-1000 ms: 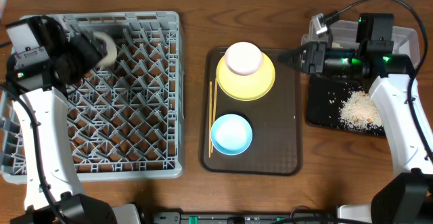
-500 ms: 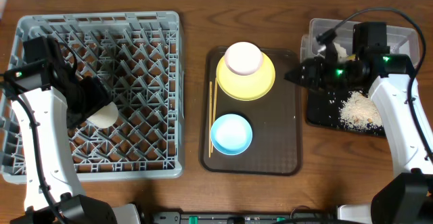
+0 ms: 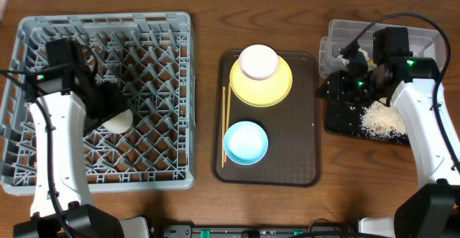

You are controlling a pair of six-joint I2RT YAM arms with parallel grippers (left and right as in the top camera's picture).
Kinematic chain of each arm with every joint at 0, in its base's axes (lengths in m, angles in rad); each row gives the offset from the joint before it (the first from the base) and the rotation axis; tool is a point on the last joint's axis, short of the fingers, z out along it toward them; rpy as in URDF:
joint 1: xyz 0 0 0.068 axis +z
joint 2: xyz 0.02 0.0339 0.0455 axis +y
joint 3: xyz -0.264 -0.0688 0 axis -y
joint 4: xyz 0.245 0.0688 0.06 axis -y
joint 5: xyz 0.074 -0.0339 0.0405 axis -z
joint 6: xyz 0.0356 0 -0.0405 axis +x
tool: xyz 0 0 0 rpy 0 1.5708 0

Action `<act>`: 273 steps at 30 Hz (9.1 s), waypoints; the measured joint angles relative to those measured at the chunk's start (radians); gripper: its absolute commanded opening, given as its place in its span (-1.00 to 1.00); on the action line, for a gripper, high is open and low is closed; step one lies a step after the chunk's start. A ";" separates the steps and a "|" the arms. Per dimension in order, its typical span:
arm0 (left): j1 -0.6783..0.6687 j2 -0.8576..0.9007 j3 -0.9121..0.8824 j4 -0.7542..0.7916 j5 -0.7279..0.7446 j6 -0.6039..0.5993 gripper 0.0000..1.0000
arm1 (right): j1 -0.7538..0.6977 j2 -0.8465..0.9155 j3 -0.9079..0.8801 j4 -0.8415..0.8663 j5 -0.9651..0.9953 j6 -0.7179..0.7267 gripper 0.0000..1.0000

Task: Sort waste into correct bins and load items into the dishwasher

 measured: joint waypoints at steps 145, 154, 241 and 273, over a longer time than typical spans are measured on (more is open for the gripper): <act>-0.730 0.117 0.269 0.180 0.162 0.123 -0.88 | -0.075 -0.050 0.000 -0.182 0.563 0.119 0.85; -0.277 0.164 0.268 0.270 0.635 0.243 -0.88 | -0.075 -0.050 0.000 -0.182 0.563 0.118 0.85; -0.048 0.105 0.237 0.199 0.587 0.284 0.53 | -0.075 -0.050 0.000 -0.196 0.567 0.117 0.89; -0.821 0.653 0.237 0.714 0.149 0.287 0.53 | -0.075 -0.050 0.000 -0.211 0.571 0.116 0.93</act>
